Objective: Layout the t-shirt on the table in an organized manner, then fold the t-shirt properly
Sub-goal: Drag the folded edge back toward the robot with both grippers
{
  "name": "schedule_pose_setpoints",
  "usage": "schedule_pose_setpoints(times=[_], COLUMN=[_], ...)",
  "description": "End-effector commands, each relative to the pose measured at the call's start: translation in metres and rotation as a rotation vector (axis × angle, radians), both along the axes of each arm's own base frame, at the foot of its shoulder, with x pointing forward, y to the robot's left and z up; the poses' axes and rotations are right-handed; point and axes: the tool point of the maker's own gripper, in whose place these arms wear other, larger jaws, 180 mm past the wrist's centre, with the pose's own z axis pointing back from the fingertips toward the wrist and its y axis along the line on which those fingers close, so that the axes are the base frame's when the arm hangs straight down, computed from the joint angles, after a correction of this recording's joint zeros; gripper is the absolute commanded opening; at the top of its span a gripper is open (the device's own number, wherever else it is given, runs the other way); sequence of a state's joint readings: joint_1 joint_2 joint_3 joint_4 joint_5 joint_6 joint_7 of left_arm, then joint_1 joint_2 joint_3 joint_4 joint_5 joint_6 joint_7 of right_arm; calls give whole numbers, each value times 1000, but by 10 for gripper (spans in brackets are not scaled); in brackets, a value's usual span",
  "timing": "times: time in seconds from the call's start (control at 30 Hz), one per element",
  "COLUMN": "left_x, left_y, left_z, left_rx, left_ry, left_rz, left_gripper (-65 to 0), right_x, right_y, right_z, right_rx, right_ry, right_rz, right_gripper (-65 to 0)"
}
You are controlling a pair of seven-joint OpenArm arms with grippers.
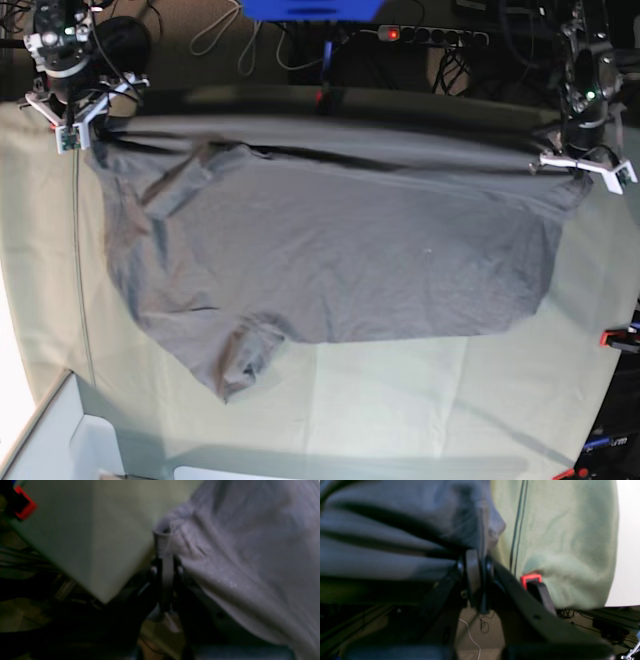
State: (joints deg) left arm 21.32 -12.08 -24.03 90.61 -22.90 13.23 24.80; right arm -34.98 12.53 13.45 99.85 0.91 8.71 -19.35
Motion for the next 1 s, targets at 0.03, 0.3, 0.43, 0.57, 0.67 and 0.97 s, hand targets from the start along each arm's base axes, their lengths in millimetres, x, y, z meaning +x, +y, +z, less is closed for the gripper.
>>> schedule_pose_setpoints(times=[0.03,0.3,0.43,0.57,0.67,0.97], left_x=[-1,-24,-25,-26,-29,-28], left_y=[11,15,15,10,3,3], left_z=[3,-29,-33,-34,-38,-29], left_rx=[40,8,3,-8,-23,-16], left_ry=[-4,88,97,94,96,76], left_rz=[11,43,47,48,57,53], left_gripper=[-650,-650,-648,-571,-435,-309], right_x=[-8,-29,-35,-37,-36,-37], right_y=[-4,16,24,24,22,-21], right_z=[-2,-32,-40,-41,-39,-1], right_rx=[-11,74,105,107,100,46], right_ry=[5,98,132,136,132,11], right_rz=[-16,25,62,61,63,-143], right_gripper=[-650,-650,-650,-611,-547,-422])
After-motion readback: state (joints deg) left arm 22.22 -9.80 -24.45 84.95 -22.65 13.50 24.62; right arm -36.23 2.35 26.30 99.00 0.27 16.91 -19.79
